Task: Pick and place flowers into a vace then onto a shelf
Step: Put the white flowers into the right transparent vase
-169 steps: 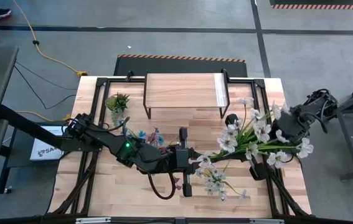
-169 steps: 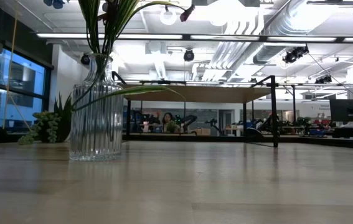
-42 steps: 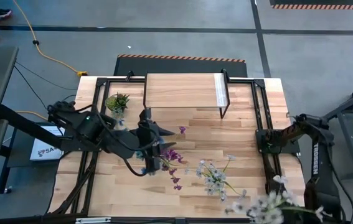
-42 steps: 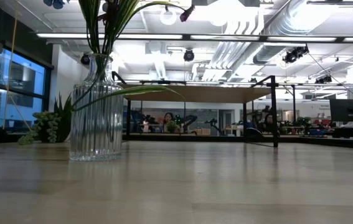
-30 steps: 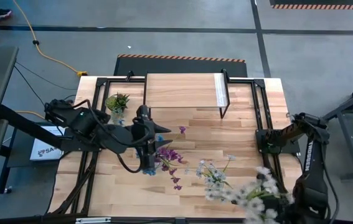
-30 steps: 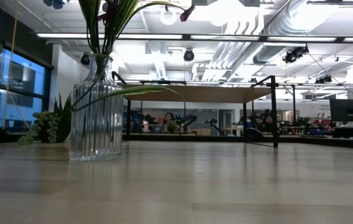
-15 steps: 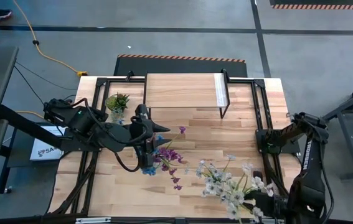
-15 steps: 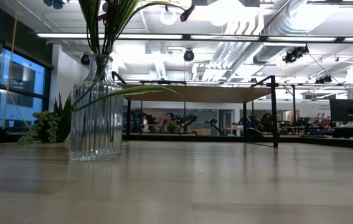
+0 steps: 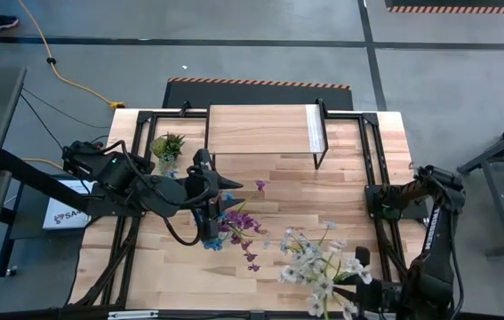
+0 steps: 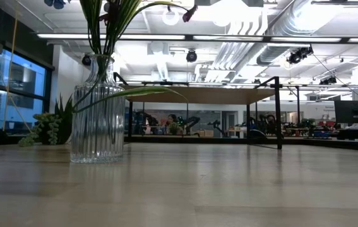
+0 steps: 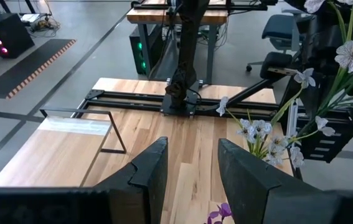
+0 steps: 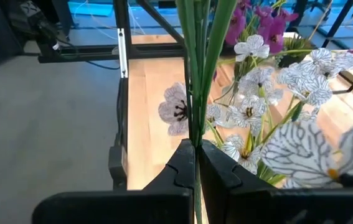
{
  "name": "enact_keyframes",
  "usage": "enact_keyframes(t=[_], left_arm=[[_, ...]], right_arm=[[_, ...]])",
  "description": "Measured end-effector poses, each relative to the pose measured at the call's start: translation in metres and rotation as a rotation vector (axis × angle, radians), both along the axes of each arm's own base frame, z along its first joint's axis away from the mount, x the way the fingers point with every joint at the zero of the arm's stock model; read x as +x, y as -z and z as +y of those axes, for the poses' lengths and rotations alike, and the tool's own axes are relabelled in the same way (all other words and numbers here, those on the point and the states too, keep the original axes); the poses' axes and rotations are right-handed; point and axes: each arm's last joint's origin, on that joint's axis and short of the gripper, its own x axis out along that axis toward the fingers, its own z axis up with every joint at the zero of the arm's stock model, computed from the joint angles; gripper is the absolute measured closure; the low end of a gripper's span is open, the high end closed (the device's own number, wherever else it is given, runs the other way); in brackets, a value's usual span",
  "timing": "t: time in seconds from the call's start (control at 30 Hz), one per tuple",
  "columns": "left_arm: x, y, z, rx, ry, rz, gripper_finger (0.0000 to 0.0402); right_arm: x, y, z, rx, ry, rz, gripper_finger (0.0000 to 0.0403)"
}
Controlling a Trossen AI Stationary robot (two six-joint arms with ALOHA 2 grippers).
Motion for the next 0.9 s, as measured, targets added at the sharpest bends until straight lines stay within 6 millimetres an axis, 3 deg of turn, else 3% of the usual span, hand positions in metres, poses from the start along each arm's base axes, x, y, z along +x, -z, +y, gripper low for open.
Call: enact_keyframes(t=[0.33,0.9], left_arm=[[0.0,0.0,0.0,0.0,-0.001,0.0,0.0227],[0.0,0.0,0.0,0.0,0.0,0.0,0.0227]], right_arm=[[0.003,0.001,-0.002,-0.025,0.01,-0.003,0.0403],[0.012,0.021,0.001,-0.099,0.031,0.066,0.0403]])
